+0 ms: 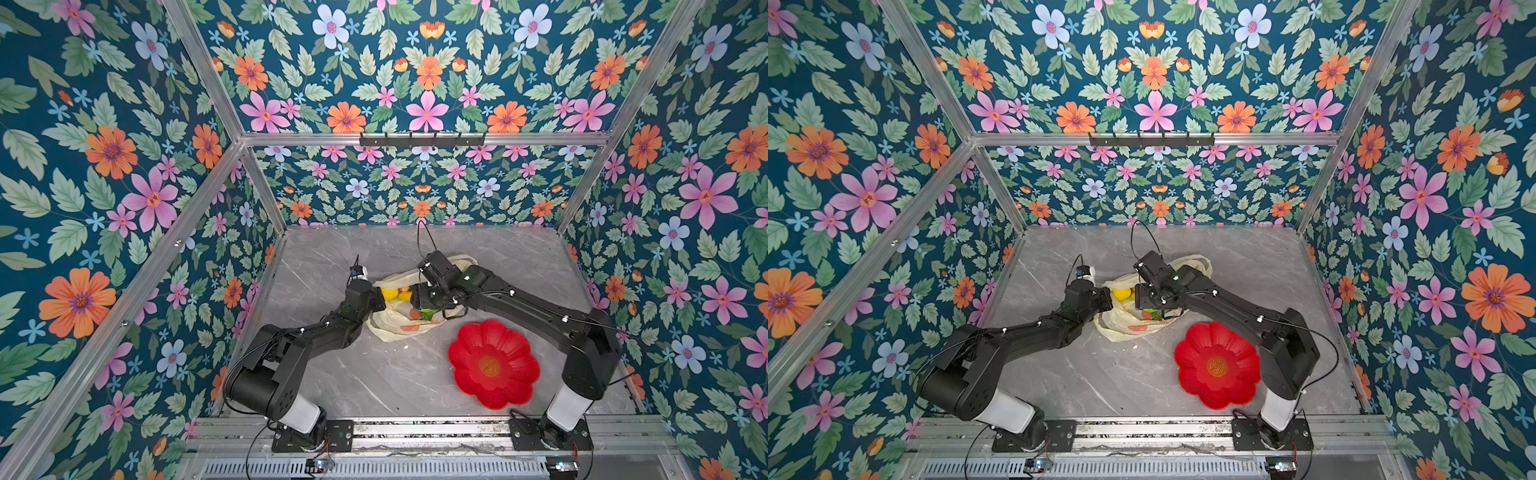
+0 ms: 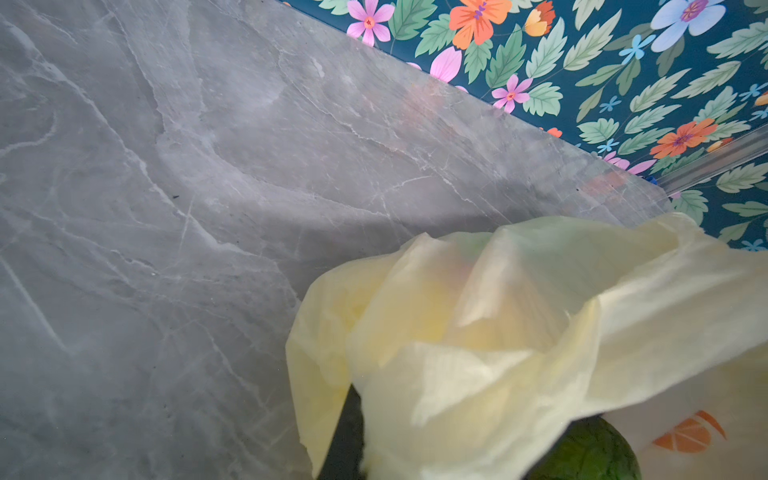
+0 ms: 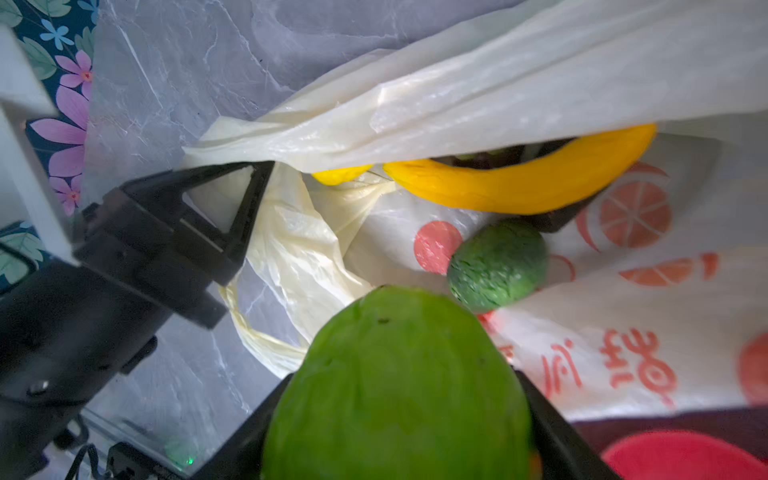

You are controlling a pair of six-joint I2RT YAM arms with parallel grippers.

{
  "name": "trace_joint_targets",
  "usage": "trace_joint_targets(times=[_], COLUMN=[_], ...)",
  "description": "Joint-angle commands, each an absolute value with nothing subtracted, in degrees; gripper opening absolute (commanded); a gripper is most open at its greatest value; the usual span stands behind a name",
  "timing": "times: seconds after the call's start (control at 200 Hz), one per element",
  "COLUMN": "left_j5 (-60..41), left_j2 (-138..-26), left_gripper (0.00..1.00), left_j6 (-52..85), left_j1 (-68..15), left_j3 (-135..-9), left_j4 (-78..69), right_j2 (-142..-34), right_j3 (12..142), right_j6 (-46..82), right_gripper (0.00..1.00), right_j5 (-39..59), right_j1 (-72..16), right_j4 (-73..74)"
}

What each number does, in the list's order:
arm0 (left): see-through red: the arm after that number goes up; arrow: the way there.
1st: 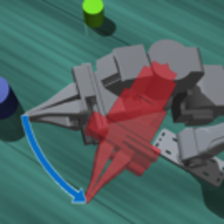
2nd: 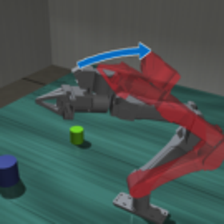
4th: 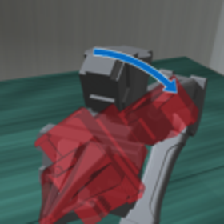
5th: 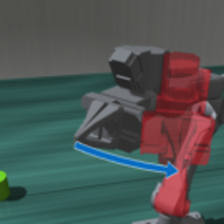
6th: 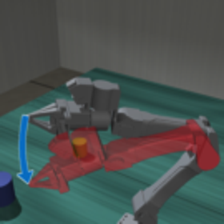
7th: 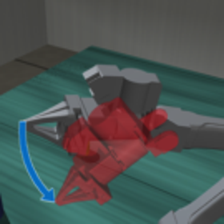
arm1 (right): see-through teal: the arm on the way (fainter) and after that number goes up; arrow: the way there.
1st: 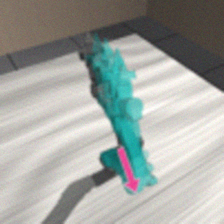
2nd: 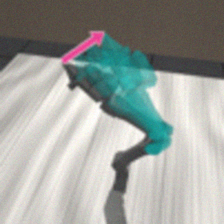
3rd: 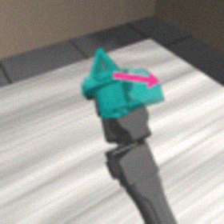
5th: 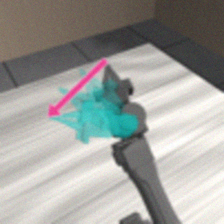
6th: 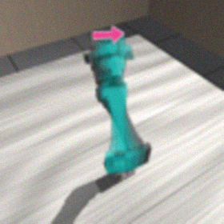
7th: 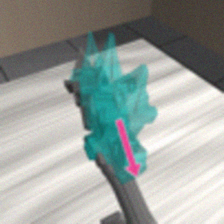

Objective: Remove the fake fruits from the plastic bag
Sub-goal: 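Lift the light green fruit out and carry it over the red plate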

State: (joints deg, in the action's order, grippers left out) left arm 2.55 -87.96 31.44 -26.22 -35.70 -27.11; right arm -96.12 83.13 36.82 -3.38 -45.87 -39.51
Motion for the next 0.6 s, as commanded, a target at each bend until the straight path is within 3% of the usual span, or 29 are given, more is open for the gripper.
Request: trace_joint_targets(times=[0.0,0.36,0.595], left_j5=[2.55,1.93,1.87], left_j2=[-87.80,-88.49,-88.73], left_gripper=[0.08,0.08,0.08], left_j6=[31.26,31.29,31.29], left_j1=[-26.19,-26.20,-26.20], left_j3=[-36.01,-36.28,-36.29], left_j4=[-27.42,-27.51,-27.52], right_j2=[-90.12,-70.28,-65.73], right_j3=[78.69,59.83,48.38], right_j6=[36.98,43.26,46.42], right_gripper=[0.70,0.68,0.67], right_j5=[-5.25,-4.56,-2.51], right_j1=[-45.40,-38.90,-34.81], right_j4=[-44.27,-50.17,-46.47])
